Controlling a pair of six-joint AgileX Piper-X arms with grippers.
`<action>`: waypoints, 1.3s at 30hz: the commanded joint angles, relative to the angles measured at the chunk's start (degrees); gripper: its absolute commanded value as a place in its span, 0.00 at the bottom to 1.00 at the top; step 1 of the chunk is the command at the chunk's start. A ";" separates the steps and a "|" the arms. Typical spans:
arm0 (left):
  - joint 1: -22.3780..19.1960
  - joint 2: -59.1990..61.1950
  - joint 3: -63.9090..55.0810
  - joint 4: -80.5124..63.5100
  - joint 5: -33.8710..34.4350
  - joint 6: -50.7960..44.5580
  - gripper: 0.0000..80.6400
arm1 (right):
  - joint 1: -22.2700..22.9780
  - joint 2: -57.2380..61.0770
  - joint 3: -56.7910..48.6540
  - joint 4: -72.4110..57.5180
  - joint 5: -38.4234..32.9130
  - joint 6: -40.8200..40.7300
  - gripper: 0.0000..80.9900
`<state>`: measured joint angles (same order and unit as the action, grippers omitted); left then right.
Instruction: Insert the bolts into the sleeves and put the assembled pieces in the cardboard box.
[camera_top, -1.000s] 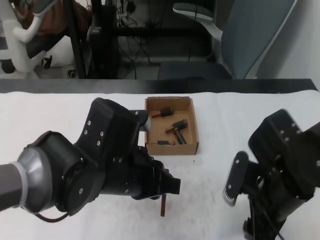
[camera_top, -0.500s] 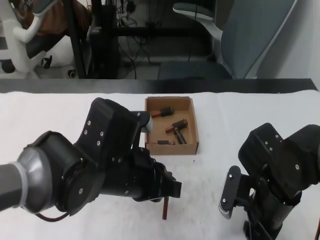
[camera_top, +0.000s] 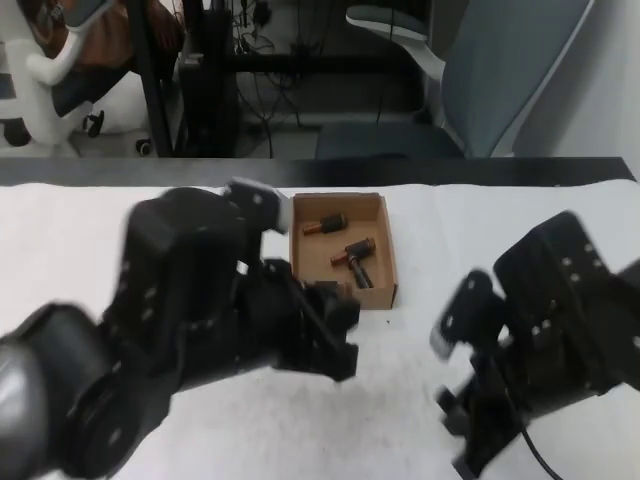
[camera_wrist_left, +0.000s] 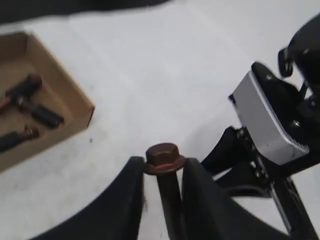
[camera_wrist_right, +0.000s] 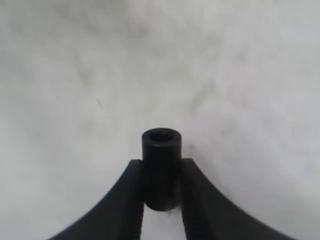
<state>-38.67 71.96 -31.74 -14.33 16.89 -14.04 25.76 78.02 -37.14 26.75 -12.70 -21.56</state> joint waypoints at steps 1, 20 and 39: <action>0.27 -4.35 3.87 -11.62 -1.83 -0.12 0.02 | 1.25 -4.23 3.48 -9.90 -11.40 5.67 0.01; -0.14 -4.16 9.86 -27.98 -9.45 1.25 0.02 | 18.23 -7.54 17.60 -62.64 -8.48 37.40 0.01; -3.27 -4.16 9.97 -27.83 -5.18 1.68 0.02 | 18.23 -6.28 17.60 -61.05 -3.46 39.64 0.01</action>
<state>-41.69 67.95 -21.71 -41.15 11.57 -13.02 43.96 71.78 -18.98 -33.80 -16.21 17.63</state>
